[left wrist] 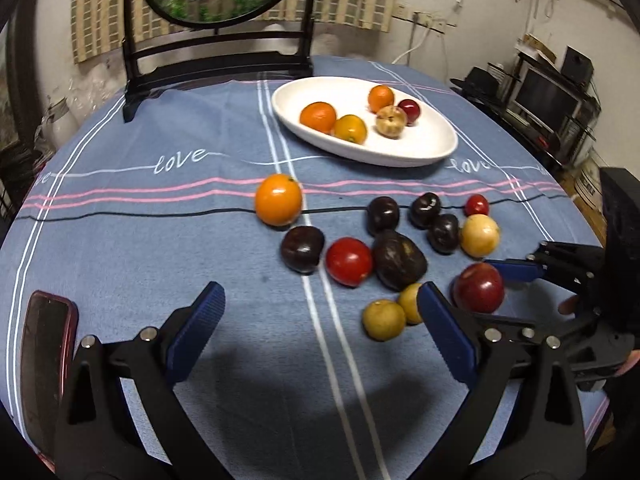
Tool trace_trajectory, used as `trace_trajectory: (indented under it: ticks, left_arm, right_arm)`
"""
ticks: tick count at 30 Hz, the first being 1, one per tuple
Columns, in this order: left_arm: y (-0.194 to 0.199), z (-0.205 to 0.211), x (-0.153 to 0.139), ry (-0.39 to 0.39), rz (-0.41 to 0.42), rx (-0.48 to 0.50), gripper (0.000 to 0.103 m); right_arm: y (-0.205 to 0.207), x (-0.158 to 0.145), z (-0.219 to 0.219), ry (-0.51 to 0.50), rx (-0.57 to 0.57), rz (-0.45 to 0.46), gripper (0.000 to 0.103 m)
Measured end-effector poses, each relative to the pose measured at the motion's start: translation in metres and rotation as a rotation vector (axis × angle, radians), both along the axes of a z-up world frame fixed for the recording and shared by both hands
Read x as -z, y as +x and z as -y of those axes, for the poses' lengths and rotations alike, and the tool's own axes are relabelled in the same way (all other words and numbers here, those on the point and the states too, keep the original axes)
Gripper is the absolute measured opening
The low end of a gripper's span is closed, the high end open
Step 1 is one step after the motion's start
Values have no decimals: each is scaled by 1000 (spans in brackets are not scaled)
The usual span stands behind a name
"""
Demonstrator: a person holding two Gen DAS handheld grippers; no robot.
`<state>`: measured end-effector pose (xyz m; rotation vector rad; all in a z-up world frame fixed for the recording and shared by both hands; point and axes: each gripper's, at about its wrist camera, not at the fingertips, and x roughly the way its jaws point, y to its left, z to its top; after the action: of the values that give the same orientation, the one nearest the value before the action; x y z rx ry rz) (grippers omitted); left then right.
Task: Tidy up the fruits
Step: 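Grasp a small yellow potato with the left tool while the right tool grasps a red apple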
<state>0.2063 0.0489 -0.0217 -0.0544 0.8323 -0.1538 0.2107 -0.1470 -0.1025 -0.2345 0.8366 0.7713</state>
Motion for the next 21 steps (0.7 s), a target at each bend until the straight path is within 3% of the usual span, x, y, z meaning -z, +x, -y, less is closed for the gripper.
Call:
trace_trajectory:
  ticks: [3,7,10,12,14,21]
  left_arm:
    - [-4,5,-2,-7,16,30,98]
    - [-8,13,-1,10,27,85,97]
    - [-10,20,2,23,27,134,85]
    - [-9,24,6,25,10,161,67]
    - [-8,27,10,21,-10,181,57]
    - [-9,35,16,68,-10,214,49]
  right_arm:
    - [1,0,2,13,5,-5,42]
    - [4,-5,11,51,32,-16,41]
    - [7,-13,22,103,62,-17,41]
    - [8,-14,24,103,80,-14,41]
    - [10,-12,24,100,86,-28,41]
    - [10,-12,23,89,86,-32,41]
